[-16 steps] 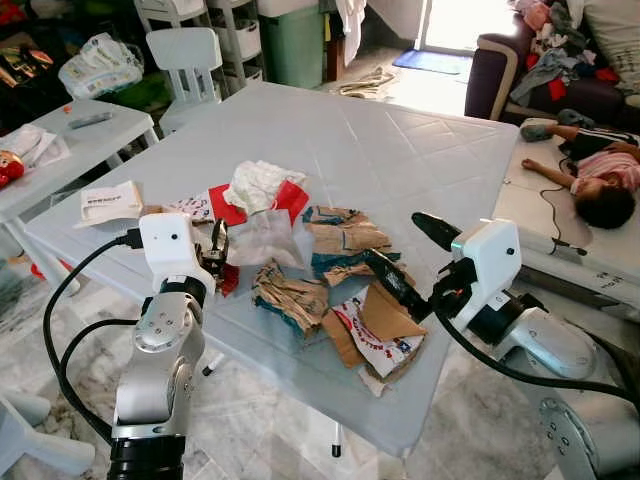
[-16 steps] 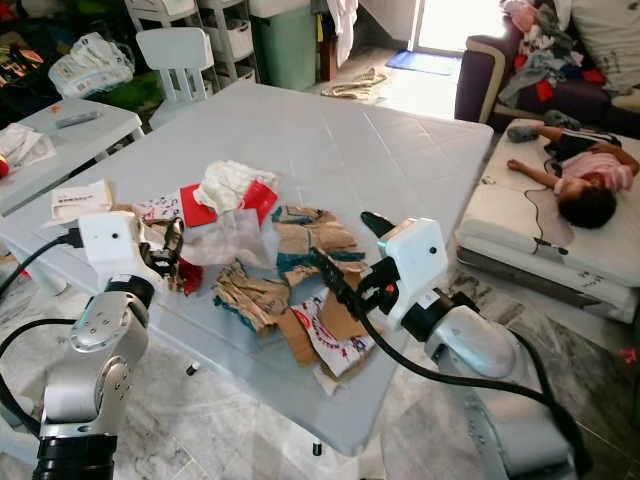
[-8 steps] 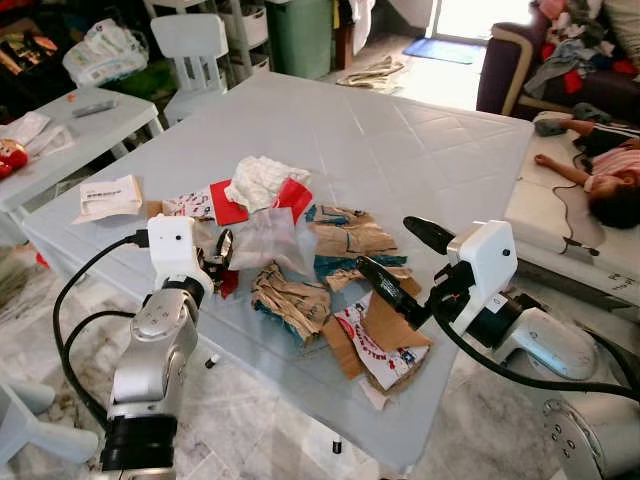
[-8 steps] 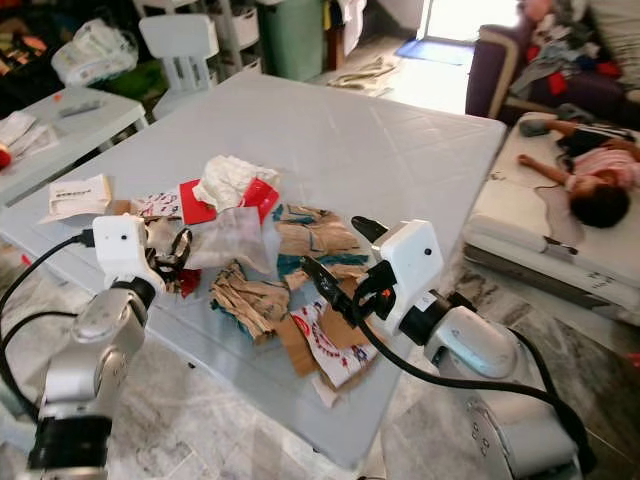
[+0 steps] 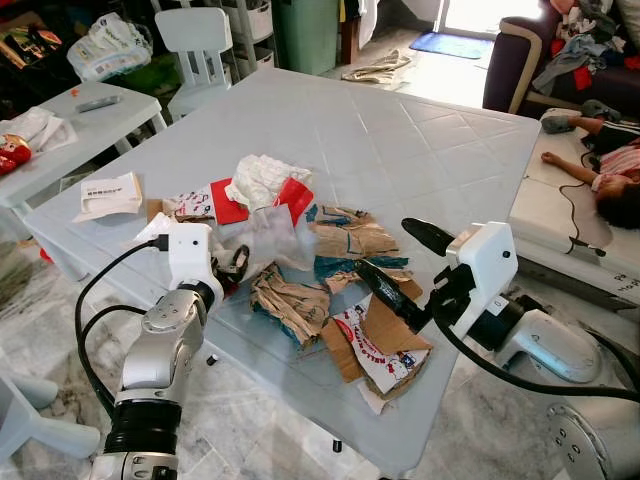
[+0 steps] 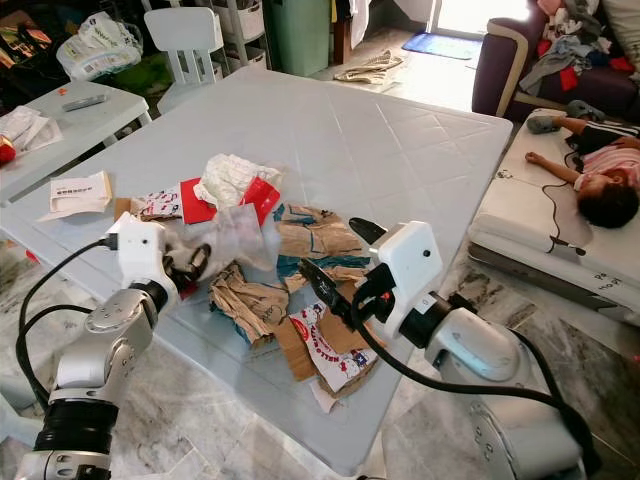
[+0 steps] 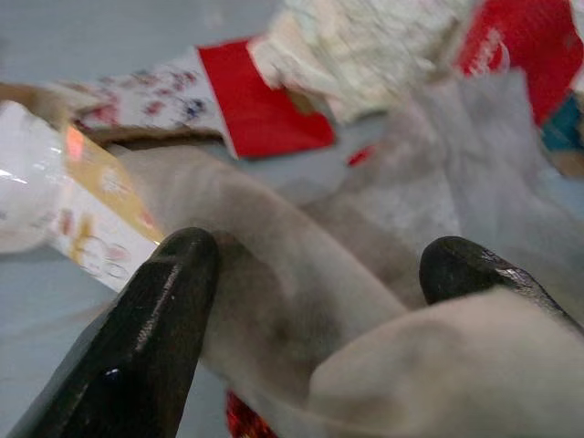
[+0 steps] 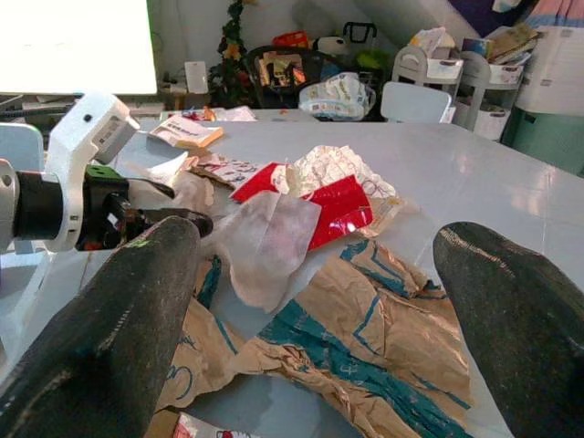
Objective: Picking trash to rubbish bin
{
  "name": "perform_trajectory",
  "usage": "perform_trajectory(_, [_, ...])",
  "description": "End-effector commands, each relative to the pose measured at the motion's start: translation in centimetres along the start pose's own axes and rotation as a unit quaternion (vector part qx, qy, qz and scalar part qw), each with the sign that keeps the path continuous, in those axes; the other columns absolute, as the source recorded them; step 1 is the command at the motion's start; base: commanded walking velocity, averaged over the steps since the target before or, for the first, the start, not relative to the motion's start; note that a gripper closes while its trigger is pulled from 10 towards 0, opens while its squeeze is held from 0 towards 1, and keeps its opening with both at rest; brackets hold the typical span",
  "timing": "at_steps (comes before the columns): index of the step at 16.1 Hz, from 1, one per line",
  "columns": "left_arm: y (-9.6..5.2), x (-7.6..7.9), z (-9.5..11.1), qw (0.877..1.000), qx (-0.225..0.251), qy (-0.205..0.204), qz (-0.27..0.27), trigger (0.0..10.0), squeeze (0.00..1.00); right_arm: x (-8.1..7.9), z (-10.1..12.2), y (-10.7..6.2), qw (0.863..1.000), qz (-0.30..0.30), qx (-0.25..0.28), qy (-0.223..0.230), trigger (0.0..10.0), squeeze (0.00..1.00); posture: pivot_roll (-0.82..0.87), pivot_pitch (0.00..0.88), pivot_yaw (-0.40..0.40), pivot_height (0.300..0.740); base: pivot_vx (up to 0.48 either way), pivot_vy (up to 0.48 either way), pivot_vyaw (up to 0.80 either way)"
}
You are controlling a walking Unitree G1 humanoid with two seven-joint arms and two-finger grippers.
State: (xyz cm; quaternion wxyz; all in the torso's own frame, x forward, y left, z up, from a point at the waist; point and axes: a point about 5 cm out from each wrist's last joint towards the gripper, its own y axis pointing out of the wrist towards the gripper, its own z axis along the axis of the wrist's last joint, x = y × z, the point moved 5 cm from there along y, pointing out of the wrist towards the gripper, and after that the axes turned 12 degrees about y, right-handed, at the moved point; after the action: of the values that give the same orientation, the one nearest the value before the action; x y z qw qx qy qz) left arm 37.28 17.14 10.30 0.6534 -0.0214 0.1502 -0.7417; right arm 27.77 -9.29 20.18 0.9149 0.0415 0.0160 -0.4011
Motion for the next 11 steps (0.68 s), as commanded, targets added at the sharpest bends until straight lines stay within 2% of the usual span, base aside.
perform_trajectory(1, [0.1,0.7,0.1,1.000,-0.009,0.014,-0.022,10.0,0.00,-0.7,0.5,-0.1,1.000,0.014,0.003,-0.004,10.0,0.00,-0.09,0.098,0.042,0.740,0.000,0.000,0.00])
perform_trajectory(3, [0.2,0.9,-0.1,0.999,-0.012,0.018,-0.029,10.0,0.00,-0.8,0.4,0.0,1.000,0.015,0.002,-0.003,10.0,0.00,-0.09,0.098,0.042,0.740,0.000,0.000,0.00])
perform_trajectory(4, [0.2,0.7,-0.2,0.999,-0.012,0.019,-0.026,0.0,0.00,-1.0,0.4,0.2,1.000,0.019,0.002,-0.003,10.0,0.00,-0.09,0.098,0.042,0.740,0.000,0.000,0.00])
perform_trajectory(9, [0.2,0.0,0.3,1.000,0.000,0.028,-0.007,0.0,0.00,-1.3,0.2,0.3,1.000,0.024,0.001,-0.003,10.0,0.00,-0.09,0.088,0.031,0.740,0.000,0.000,0.00])
perform_trajectory(11, [0.2,-0.4,1.2,0.999,0.022,0.029,0.009,0.0,0.00,-1.4,0.1,0.4,1.000,0.025,0.001,-0.004,10.0,0.00,-0.09,0.085,0.029,0.740,0.000,0.000,0.00])
